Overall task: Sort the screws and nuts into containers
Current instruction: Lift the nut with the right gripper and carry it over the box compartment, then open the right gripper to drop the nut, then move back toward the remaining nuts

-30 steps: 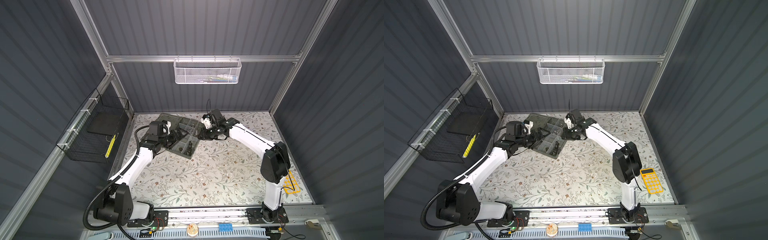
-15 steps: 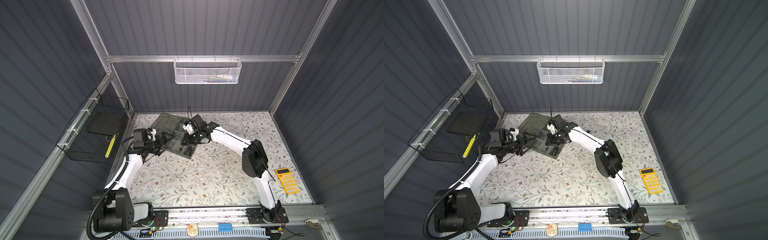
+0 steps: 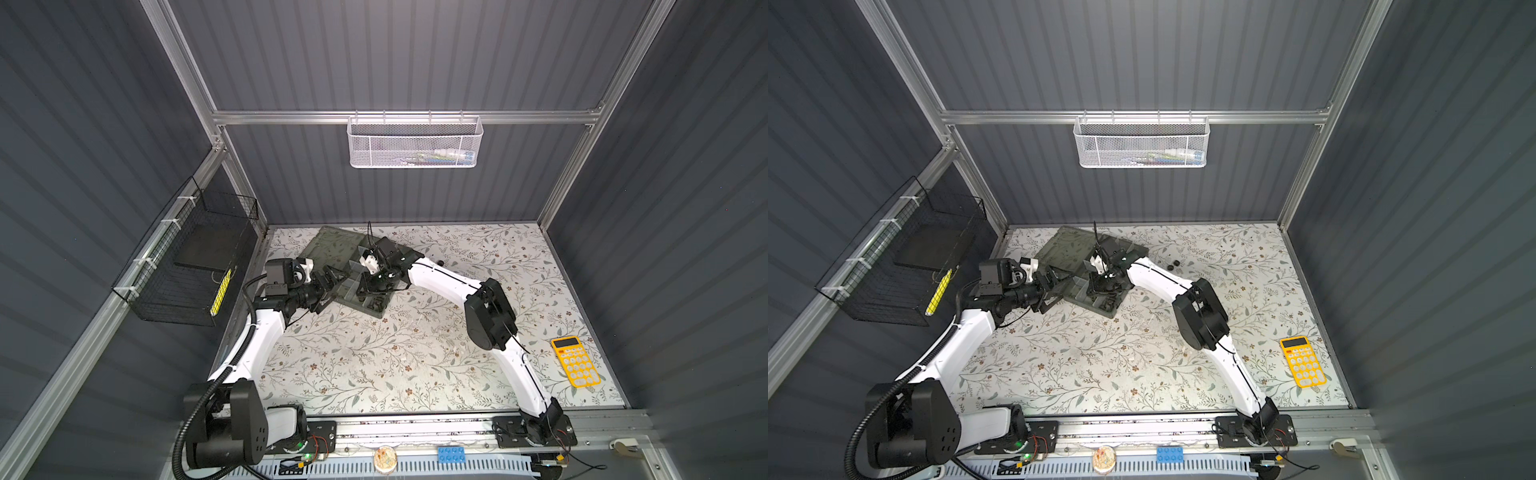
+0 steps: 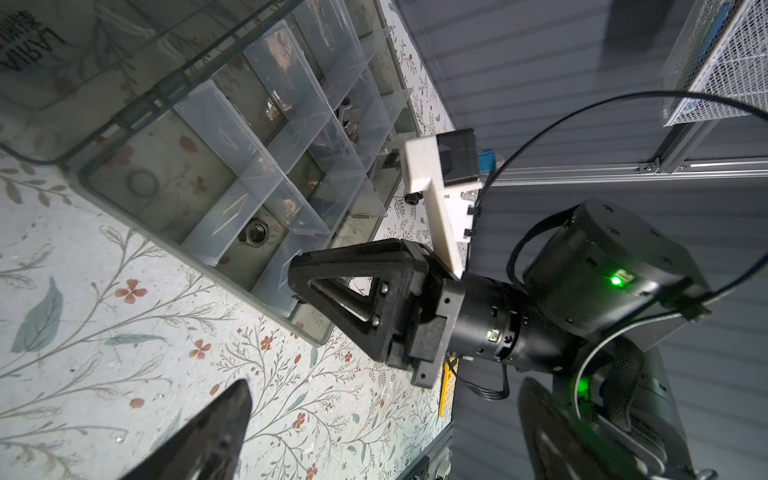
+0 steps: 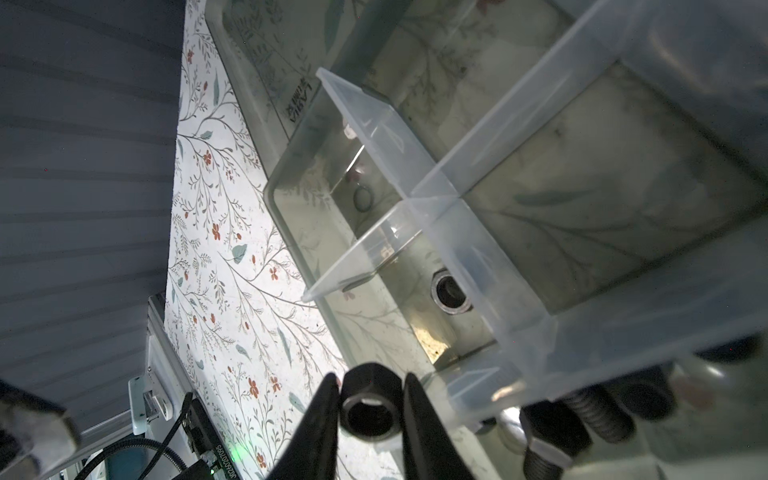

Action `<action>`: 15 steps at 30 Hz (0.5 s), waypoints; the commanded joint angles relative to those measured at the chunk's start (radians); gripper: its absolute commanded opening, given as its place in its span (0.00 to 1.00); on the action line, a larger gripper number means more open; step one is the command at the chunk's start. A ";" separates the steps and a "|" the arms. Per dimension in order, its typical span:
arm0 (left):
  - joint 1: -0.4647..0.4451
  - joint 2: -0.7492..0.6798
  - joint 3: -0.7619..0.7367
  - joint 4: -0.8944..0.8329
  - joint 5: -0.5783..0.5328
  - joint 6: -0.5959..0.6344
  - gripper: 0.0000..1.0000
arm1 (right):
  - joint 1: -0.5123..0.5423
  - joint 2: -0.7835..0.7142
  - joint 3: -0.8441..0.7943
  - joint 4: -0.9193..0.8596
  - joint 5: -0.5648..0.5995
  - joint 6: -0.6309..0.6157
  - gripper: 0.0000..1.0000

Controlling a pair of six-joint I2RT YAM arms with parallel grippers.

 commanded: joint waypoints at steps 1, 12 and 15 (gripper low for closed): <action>0.006 -0.025 0.003 -0.029 0.013 0.022 1.00 | 0.003 0.013 0.041 -0.010 -0.003 0.013 0.31; 0.006 -0.057 0.095 -0.153 -0.045 0.092 1.00 | 0.002 -0.032 0.061 -0.043 0.019 -0.012 0.41; 0.006 -0.063 0.107 -0.165 -0.051 0.096 1.00 | -0.005 -0.070 0.054 -0.052 0.029 -0.024 0.44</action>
